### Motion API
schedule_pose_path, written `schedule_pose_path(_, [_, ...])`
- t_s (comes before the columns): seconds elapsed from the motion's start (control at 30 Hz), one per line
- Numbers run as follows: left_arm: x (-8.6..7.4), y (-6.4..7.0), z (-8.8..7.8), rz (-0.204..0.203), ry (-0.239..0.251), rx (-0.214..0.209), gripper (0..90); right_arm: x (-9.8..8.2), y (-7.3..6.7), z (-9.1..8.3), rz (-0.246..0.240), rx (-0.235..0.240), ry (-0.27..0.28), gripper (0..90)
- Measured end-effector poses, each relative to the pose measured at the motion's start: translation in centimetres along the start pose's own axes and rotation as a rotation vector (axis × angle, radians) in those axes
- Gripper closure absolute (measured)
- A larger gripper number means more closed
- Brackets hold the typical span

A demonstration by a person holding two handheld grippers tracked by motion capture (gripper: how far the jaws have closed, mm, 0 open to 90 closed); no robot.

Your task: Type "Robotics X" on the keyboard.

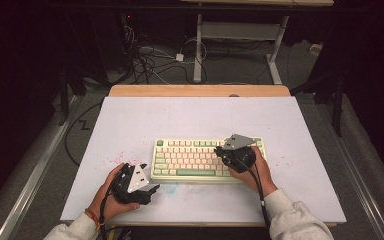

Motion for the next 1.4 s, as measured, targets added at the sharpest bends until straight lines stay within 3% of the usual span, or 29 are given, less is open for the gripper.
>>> schedule_pose_path(0.33, [0.0, 0.1, 0.0, 0.003, 0.000, -0.006, 20.3, 0.5, 0.7, -1.8, 0.017, -0.027, 0.069, 72.5])
schedule_pose_path(0.67, [-0.1, -0.1, -0.1, 0.009, -0.008, 0.000, 20.3, 0.6, 1.5, -3.5, 0.034, -0.084, 0.122, 47.3])
schedule_pose_path(0.83, [-0.2, 0.0, 0.0, 0.011, -0.014, -0.004, 20.3, 0.2, 1.7, -4.4, 0.015, -0.123, 0.139, 36.9])
schedule_pose_path(1.07, [-0.1, 0.0, 0.0, 0.005, -0.017, 0.005, 20.8, -0.7, 1.8, -5.6, 0.015, -0.152, 0.142, 31.8])
schedule_pose_path(1.4, [0.3, -0.5, -0.5, -0.040, 0.023, 0.013, 22.5, -2.1, 2.0, -7.1, 0.020, -0.188, 0.151, 28.5])
Point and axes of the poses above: each handheld gripper's, and its own axes: z roughly forward along the jaws, x roughly out of its top, y roughly to its right, the point moved 9 cm from there along z, roughly forward along the jaws
